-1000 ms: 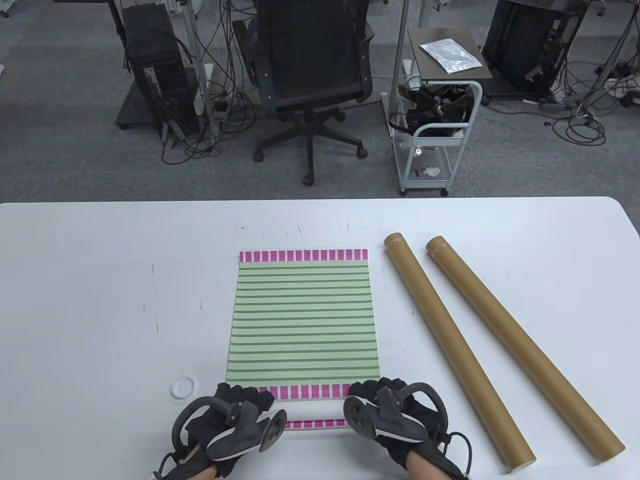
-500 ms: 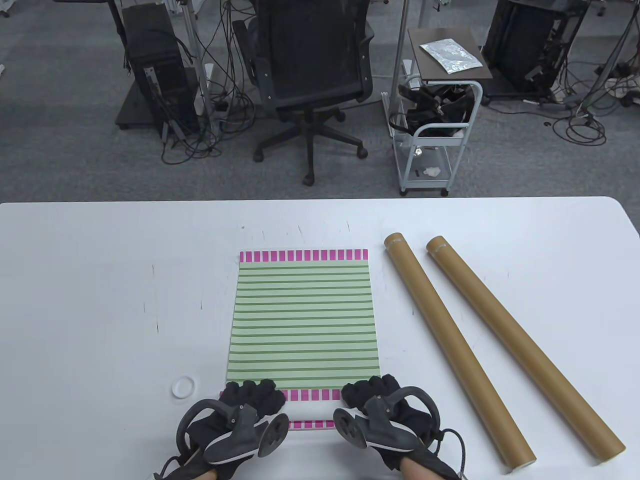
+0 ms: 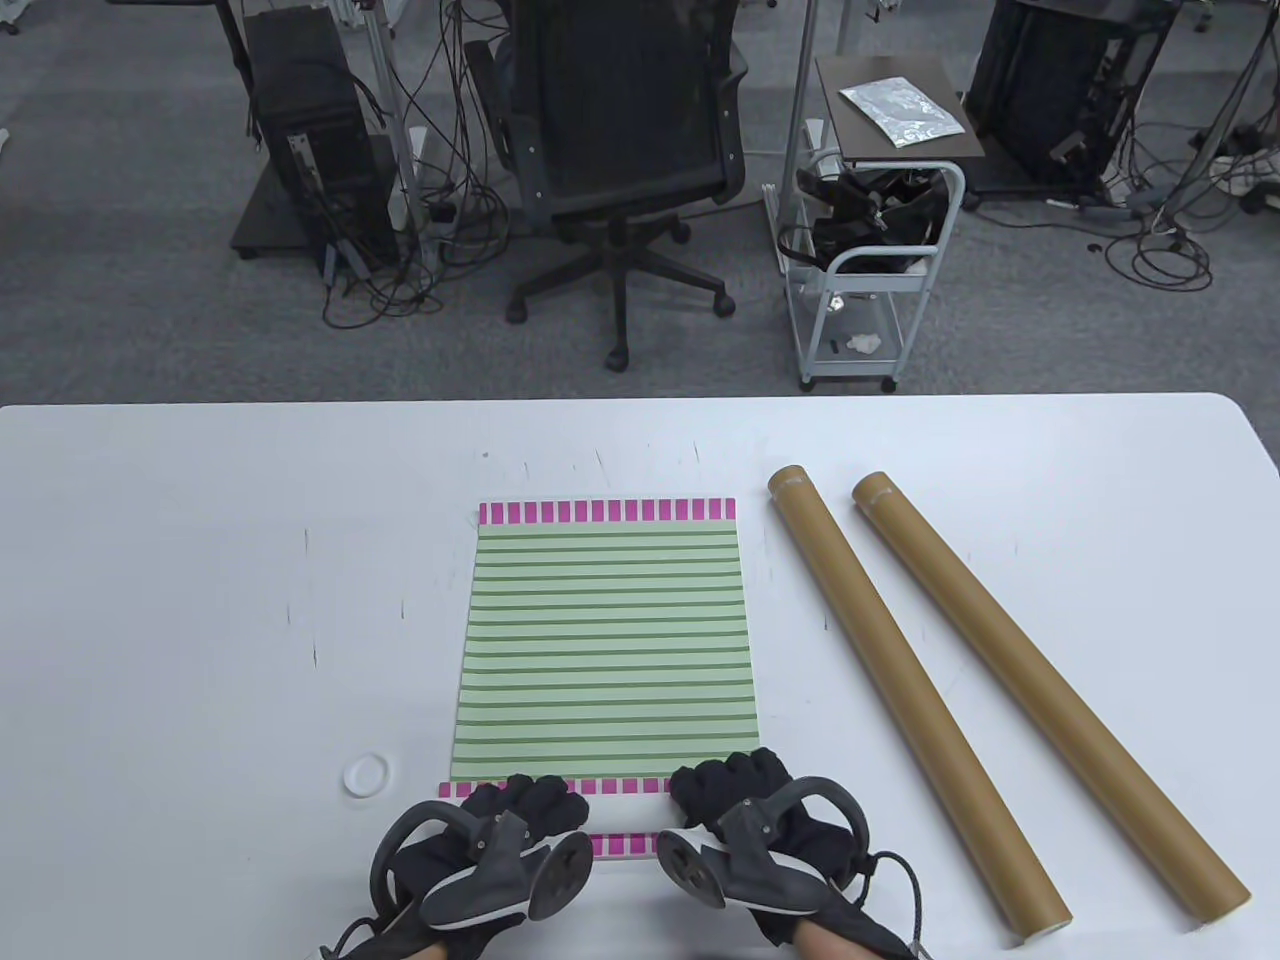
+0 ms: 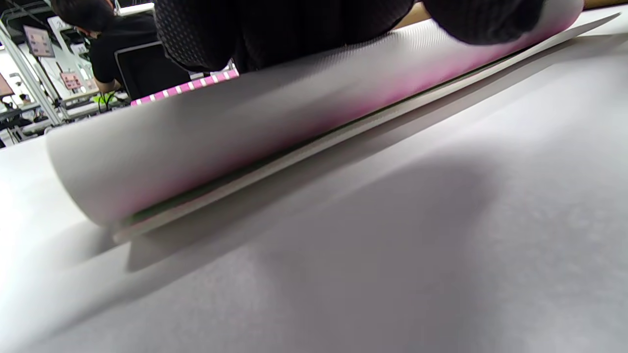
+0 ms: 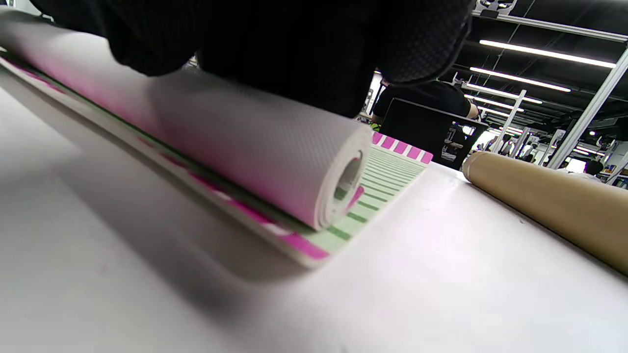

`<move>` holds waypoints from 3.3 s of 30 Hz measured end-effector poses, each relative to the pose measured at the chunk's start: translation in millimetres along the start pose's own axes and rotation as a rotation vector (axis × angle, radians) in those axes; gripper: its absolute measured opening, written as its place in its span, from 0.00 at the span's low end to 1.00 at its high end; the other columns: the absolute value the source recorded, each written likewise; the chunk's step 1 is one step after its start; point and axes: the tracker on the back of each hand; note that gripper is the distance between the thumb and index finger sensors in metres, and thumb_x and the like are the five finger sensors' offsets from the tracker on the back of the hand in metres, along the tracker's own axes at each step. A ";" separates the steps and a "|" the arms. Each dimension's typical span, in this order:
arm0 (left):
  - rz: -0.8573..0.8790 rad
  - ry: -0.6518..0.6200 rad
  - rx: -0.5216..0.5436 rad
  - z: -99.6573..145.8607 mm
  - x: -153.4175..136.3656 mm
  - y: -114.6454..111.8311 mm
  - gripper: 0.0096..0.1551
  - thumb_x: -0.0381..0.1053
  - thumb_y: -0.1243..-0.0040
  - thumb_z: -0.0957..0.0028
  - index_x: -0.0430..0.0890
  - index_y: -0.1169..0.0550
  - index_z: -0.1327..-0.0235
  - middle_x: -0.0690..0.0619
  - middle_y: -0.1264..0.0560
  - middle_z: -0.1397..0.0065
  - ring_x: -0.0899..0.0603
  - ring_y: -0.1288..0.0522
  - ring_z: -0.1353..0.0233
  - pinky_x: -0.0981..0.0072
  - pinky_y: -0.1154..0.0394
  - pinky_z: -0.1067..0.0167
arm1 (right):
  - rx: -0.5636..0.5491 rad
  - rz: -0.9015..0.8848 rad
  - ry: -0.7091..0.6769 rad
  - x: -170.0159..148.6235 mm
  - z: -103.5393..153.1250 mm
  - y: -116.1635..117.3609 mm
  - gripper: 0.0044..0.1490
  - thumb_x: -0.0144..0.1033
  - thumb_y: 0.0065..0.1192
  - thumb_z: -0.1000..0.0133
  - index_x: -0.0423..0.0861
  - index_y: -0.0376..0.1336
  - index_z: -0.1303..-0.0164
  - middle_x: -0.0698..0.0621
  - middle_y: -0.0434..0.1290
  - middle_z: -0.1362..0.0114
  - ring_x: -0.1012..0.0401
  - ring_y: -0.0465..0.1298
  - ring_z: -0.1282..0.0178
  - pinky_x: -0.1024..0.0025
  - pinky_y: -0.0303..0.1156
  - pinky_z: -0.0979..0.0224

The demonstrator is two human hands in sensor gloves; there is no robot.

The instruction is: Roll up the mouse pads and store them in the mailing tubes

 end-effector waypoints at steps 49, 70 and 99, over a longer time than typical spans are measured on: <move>0.071 0.200 -0.073 -55.2 -17.1 -8.2 0.41 0.63 0.39 0.62 0.65 0.37 0.32 0.66 0.33 0.23 0.53 0.31 0.22 0.60 0.31 0.22 | 0.154 -0.069 0.073 -13.1 -27.8 27.2 0.45 0.50 0.54 0.50 0.49 0.52 0.21 0.50 0.64 0.21 0.51 0.69 0.27 0.51 0.66 0.25; -0.162 0.159 0.349 -19.7 -9.8 12.3 0.25 0.68 0.36 0.62 0.63 0.26 0.53 0.65 0.19 0.54 0.57 0.18 0.54 0.64 0.18 0.44 | 0.009 -0.412 0.053 -26.8 -11.6 0.0 0.45 0.59 0.59 0.55 0.48 0.63 0.29 0.49 0.75 0.37 0.52 0.77 0.44 0.52 0.71 0.34; -0.238 0.126 0.476 -3.9 -11.6 14.9 0.25 0.70 0.37 0.62 0.64 0.26 0.52 0.67 0.19 0.53 0.58 0.18 0.52 0.67 0.19 0.41 | -0.005 -0.259 -0.017 3.2 -13.4 -10.8 0.34 0.57 0.66 0.54 0.53 0.66 0.41 0.60 0.80 0.54 0.64 0.81 0.64 0.66 0.78 0.50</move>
Point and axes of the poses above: the tracker on the back of each hand, its own x axis roughly to the thumb side, its own z axis roughly from the fingertips to the wrist, y = z × x
